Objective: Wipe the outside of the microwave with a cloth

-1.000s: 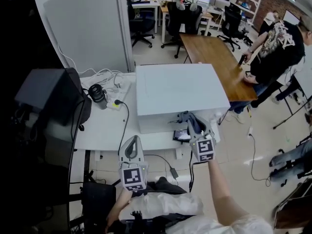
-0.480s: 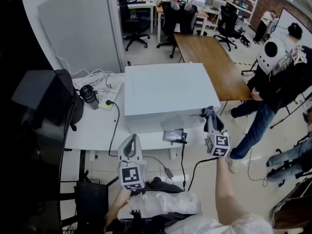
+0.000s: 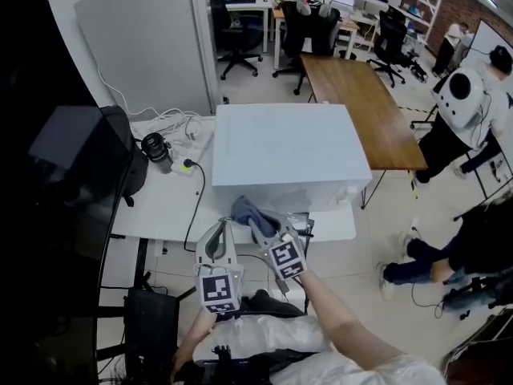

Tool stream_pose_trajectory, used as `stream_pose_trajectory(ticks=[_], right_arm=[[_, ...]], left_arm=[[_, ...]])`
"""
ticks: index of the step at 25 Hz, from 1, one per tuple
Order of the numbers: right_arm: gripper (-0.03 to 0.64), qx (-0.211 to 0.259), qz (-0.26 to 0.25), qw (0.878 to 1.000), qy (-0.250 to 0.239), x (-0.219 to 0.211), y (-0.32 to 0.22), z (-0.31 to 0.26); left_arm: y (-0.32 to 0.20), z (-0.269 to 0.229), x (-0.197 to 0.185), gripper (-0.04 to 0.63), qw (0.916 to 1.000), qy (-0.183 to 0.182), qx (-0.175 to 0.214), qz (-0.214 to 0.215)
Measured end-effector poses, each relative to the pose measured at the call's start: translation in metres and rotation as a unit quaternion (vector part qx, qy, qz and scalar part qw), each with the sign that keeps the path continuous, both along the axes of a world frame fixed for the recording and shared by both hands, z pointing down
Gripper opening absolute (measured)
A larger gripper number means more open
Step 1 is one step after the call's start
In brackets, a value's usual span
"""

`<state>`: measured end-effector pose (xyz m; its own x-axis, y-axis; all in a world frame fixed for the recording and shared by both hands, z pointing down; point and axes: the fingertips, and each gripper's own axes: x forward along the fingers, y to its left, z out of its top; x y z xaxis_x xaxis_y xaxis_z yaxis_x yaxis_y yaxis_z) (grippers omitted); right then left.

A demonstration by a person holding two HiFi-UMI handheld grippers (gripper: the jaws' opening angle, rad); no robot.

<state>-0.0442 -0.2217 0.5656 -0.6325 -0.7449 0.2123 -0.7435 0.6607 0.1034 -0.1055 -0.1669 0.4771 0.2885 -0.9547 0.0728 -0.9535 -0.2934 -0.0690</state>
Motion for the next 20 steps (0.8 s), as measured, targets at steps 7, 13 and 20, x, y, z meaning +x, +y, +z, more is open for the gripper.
stream_pose_trajectory(ticks=[7,13,20], right_arm=[[0.110,-0.043,-0.010,0.999,0.027,-0.035,-0.036,0.038],[0.110,-0.033,0.055,0.997,0.029,0.056,-0.036,0.034],[0.110,-0.035,0.192,0.979,0.054,0.211,-0.034,0.031]], left_arm=[[0.008,0.003,-0.030,-0.008,0.9990,-0.008,-0.007,-0.043],[0.005,0.004,-0.032,-0.008,0.9988,-0.005,-0.009,-0.049],[-0.002,0.004,-0.001,-0.008,0.9999,-0.004,-0.008,-0.012]])
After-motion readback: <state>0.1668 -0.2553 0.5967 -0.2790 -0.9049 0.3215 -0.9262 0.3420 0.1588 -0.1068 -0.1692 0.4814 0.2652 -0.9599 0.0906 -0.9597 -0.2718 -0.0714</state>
